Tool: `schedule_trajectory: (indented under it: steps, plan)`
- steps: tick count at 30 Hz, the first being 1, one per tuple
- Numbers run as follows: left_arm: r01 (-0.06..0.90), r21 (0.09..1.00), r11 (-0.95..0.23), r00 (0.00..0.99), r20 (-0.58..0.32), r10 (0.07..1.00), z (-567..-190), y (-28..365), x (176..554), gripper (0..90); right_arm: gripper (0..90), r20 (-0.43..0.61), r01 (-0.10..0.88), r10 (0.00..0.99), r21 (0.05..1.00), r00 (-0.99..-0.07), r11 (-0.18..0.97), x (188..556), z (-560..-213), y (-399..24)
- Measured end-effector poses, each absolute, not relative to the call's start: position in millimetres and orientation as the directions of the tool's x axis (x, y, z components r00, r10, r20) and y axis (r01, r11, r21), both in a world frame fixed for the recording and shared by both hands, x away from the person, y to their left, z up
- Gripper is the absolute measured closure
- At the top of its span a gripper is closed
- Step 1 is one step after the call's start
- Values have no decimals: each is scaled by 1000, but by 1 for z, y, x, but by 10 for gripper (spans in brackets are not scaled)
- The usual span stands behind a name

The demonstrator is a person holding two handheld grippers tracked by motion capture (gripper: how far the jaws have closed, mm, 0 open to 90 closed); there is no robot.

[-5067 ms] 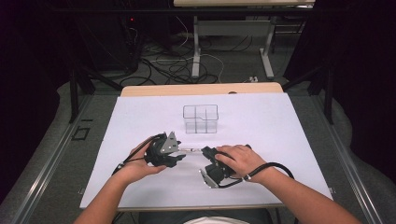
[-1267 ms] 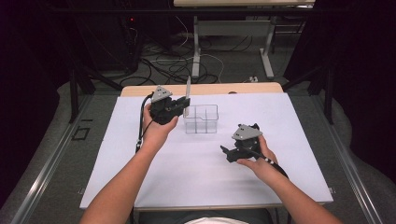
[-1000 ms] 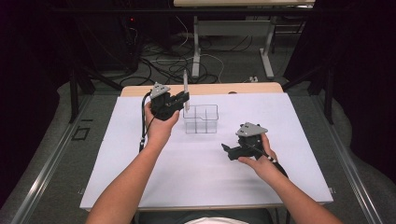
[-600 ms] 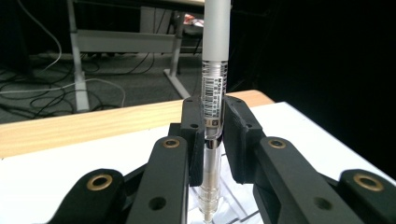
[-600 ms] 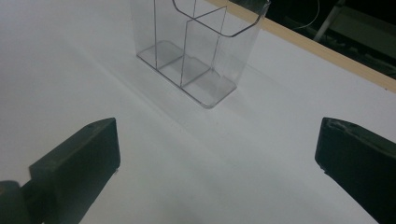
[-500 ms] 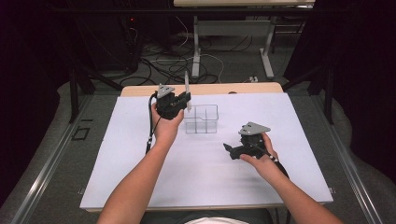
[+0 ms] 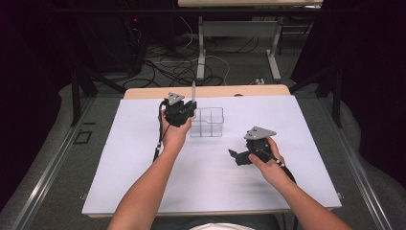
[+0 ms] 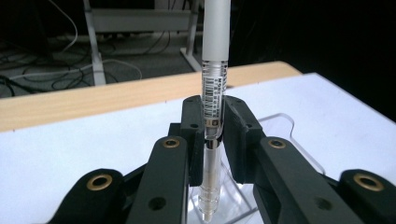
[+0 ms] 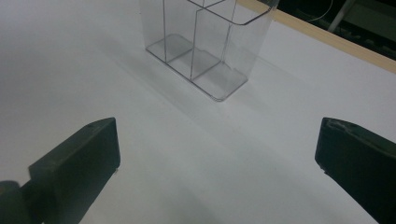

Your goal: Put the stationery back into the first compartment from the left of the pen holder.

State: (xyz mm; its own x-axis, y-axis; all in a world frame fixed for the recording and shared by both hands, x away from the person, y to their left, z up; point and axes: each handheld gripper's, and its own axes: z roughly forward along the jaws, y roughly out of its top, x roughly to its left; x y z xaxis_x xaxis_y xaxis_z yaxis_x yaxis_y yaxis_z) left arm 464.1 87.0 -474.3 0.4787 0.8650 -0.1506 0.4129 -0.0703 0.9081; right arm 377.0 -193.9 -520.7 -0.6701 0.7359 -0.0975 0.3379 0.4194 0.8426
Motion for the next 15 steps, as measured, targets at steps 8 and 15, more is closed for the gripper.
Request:
schedule_trajectory:
  steps: [8,15]
  plan:
    - [453,887,-85,467,-155,871,-491,87,466,790,0,-100,343,731,834,-675,431,376,-522,-193]
    - [467,879,-99,469,-152,870,-496,88,466,789,0,-99,339,722,834,-685,436,377,-524,-191]
